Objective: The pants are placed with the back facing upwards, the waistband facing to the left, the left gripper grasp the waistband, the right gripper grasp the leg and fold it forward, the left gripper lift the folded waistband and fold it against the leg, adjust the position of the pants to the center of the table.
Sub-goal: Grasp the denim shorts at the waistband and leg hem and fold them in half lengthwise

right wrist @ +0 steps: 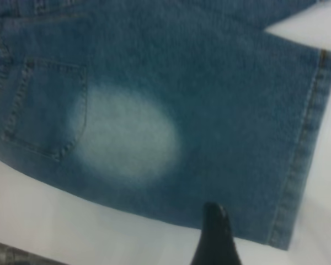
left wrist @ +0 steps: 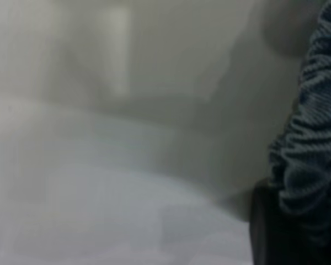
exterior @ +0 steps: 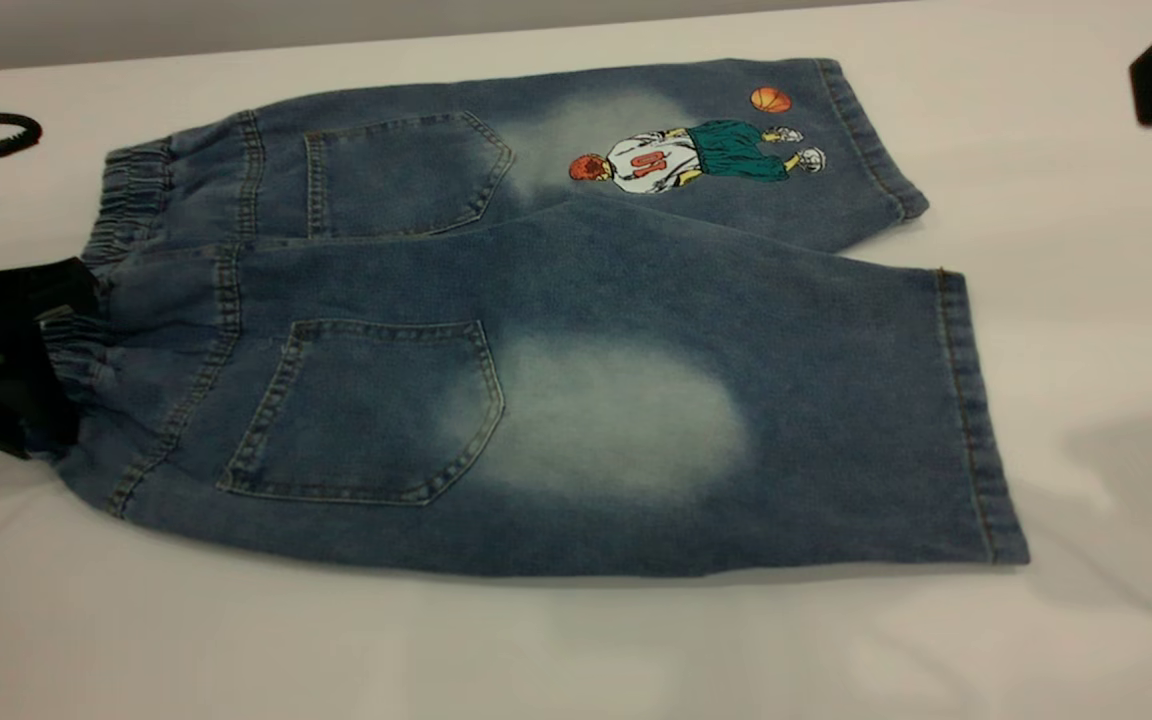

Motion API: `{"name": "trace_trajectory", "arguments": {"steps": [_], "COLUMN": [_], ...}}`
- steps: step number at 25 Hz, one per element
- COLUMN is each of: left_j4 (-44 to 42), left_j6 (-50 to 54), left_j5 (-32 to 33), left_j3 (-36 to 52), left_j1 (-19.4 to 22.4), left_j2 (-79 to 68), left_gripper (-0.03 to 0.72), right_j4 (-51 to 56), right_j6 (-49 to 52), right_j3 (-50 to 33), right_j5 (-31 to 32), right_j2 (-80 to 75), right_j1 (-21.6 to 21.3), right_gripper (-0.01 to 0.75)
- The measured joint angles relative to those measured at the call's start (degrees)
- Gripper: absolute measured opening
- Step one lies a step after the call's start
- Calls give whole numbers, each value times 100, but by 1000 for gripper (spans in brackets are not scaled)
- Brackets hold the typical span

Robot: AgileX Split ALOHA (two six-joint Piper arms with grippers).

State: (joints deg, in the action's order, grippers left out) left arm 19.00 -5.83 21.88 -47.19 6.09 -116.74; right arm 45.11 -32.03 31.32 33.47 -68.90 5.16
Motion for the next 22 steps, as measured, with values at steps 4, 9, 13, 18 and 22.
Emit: {"name": "trace_trajectory", "arguments": {"steps": [4,9,13,18,22], "left_j4": [-33,-140,-117,-90,-78], "left_j6": [-117,-136,-141,-141,-141], "left_j5": [-41,105,181,188,251], "left_j3": [0,21,20,15,15], "left_j1": [-7,-1,-1,-1,-1], "left_j2": [5,251,618,847,841], "left_gripper": [120,120,120,120,120], "right_j4": [152,579,846,1328,1787], "right_j6": [142,127,-253,-931,-1527], "right_j3": [0,0,0,0,0], "right_j5": [0,0,-221,-271,-13], "right_j2": [-439,-1186,-1967,-3037,-3783], "right_j1": [0,0,0,0,0], "right_gripper": [437,437,437,437,437]}}
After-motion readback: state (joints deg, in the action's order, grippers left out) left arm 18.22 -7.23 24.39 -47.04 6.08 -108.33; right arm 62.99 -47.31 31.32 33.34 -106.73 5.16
